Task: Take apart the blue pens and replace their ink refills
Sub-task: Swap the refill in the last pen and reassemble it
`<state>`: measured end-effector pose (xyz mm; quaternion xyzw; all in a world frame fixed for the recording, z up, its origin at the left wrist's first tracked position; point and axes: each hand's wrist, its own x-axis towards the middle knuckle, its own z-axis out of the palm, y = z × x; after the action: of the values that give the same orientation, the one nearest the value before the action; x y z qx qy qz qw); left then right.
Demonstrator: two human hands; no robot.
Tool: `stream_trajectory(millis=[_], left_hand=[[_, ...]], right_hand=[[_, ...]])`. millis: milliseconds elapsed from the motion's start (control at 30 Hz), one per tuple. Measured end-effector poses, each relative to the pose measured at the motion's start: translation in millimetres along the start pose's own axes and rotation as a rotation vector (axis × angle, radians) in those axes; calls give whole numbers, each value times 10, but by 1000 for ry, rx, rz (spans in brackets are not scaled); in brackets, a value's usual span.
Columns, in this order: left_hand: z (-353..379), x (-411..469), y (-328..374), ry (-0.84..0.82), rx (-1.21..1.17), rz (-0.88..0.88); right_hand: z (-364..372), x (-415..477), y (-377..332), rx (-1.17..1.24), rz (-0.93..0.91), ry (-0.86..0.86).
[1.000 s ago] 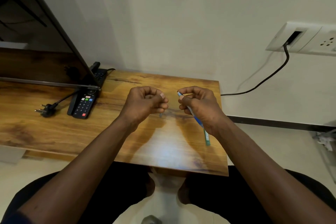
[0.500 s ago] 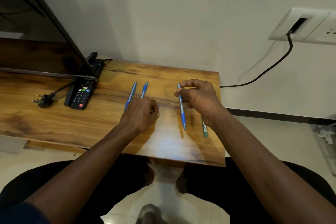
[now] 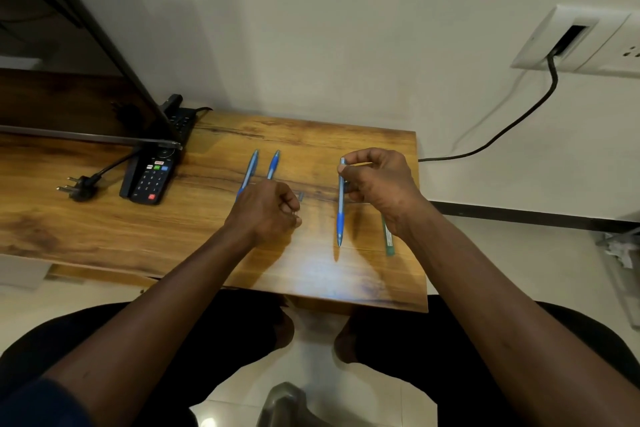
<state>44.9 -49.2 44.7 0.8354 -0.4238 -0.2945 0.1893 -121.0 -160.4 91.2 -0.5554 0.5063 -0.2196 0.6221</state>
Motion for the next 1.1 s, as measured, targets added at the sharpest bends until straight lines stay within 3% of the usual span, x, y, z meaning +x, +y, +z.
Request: stream_trajectory(millis=[633, 1100], left_hand=[[22, -59, -75, -4, -34, 13], [75, -189, -67, 6, 36, 80]], right_hand=[[441, 305, 496, -365, -24, 78], [466, 183, 559, -639, -227, 140]])
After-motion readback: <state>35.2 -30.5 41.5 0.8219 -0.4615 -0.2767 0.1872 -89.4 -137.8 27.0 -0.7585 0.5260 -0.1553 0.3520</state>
